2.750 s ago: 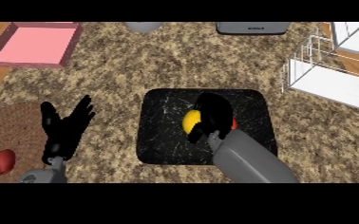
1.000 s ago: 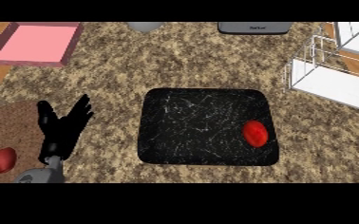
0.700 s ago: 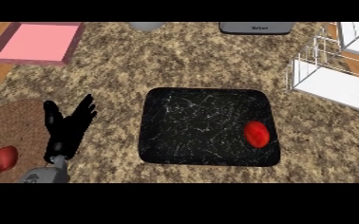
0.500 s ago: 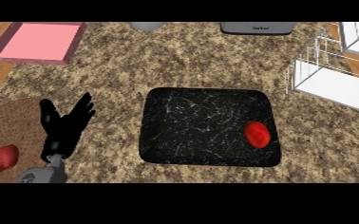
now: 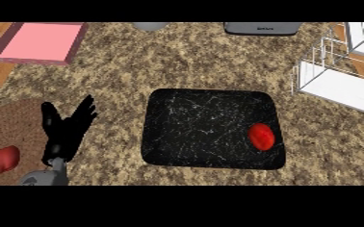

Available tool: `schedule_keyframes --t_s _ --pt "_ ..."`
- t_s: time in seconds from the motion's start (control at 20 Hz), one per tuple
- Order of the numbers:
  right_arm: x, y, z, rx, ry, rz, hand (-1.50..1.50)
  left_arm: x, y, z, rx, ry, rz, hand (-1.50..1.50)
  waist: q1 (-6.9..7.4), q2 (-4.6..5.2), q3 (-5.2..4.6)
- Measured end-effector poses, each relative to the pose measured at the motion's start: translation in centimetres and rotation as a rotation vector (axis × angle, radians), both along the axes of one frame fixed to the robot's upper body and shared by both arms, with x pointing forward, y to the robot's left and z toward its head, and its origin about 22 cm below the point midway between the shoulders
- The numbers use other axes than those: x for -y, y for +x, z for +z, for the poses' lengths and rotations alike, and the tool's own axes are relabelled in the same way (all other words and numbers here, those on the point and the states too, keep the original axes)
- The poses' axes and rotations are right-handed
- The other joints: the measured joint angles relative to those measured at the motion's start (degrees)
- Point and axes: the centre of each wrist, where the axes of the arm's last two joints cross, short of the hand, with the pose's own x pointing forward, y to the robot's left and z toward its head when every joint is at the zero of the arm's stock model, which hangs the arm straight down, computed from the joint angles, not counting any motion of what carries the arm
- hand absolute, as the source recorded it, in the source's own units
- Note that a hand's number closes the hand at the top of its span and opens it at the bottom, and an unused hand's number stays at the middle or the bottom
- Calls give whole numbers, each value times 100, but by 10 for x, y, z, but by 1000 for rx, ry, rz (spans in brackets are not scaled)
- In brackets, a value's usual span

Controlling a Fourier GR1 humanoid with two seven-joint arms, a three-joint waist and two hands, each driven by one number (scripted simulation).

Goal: Pick the lemon from the tray and place it in the tiered shelf

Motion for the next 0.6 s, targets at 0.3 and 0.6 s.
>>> schedule_keyframes --t_s 0.3,0.6 --pt "15 20 -21 3 -20 -4 150 -4 -1 3 4 3 9 0 -15 -1 2" --pt "23 32 -27 30 -21 22 150 0 1 1 -1 0 7 0 -24 0 3"
